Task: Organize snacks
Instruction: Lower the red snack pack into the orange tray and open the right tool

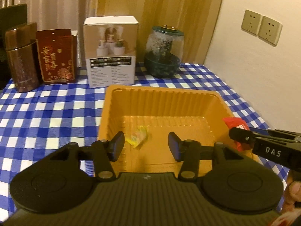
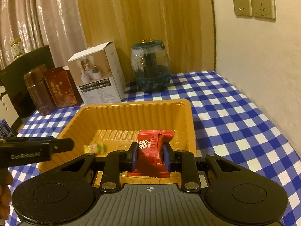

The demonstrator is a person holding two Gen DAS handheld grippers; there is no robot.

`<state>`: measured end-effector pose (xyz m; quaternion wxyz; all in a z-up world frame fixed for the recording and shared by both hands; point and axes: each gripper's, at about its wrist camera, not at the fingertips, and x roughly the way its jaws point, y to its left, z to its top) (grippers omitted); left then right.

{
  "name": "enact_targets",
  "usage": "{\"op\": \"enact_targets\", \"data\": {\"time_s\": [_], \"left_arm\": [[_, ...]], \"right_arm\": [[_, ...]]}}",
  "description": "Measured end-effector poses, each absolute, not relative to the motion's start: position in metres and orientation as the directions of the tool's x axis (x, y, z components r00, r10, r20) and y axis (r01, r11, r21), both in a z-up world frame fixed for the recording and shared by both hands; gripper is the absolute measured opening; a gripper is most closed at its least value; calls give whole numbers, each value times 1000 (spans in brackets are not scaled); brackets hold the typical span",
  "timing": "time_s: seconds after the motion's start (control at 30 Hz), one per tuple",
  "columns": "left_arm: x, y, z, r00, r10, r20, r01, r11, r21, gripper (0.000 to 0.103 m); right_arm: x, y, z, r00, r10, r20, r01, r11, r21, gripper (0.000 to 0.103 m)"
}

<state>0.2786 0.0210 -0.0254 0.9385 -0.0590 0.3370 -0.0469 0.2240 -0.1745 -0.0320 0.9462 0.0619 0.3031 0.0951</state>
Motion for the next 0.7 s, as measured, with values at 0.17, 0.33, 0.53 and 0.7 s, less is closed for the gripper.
{"op": "enact_targets", "data": {"time_s": [0.17, 0.33, 0.53, 0.7], "left_arm": [[276, 29, -25, 770, -112, -629, 29, 990, -141, 47], [277, 28, -25, 766, -114, -633, 34, 990, -137, 47], [276, 26, -23, 771, -117, -625, 39, 990, -137, 47], [277, 29, -24, 767, -117, -631, 32, 989, -144, 49]], "right_arm": [[225, -175, -30, 803, 225, -551, -136, 971, 198, 29], [225, -170, -27, 808, 239, -538, -149, 967, 206, 29], [227, -171, -29, 815, 239, -528, -137, 965, 226, 29], [227, -175, -31, 827, 265, -495, -155, 955, 252, 45]]}}
